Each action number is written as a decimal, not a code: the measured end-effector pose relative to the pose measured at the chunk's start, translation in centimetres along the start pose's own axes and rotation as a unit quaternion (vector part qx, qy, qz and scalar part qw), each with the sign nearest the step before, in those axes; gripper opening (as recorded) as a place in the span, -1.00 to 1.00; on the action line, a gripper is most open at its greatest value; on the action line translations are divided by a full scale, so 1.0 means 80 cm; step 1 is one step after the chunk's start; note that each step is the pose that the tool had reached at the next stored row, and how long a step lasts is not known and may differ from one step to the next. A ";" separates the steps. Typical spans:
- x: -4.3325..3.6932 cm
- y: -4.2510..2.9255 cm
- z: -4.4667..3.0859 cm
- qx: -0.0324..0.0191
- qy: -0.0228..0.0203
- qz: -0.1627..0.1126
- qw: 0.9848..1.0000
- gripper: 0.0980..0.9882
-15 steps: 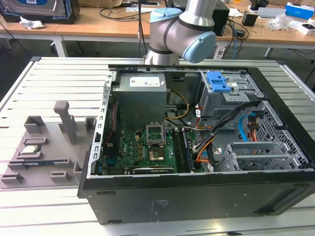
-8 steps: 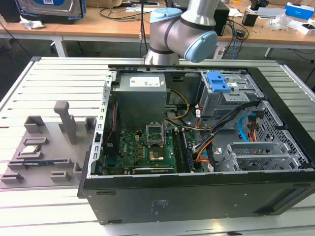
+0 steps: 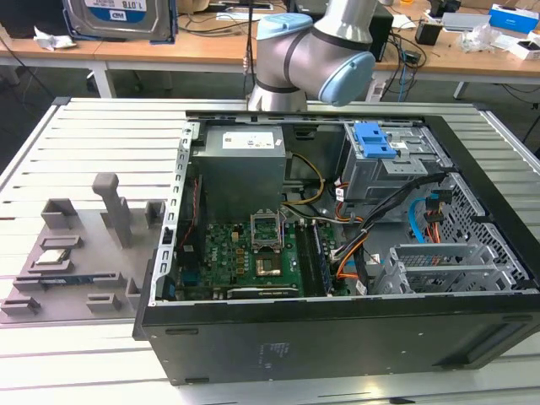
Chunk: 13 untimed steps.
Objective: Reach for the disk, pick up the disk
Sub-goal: 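Pick up the disk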
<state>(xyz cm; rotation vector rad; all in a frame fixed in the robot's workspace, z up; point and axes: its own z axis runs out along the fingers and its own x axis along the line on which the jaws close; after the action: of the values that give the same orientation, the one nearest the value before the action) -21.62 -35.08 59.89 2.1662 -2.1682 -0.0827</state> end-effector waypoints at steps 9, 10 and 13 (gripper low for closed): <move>0.001 -0.0092 0.0059 0.000 -0.043 -0.005 0.999 -0.40; 0.001 -0.0093 0.0059 0.000 -0.044 -0.008 0.999 -0.40; 0.001 -0.0093 0.0063 -0.001 -0.040 -0.046 0.998 -0.40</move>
<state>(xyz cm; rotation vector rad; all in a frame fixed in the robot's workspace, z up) -20.92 -35.19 59.32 2.2988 -2.1070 -0.1806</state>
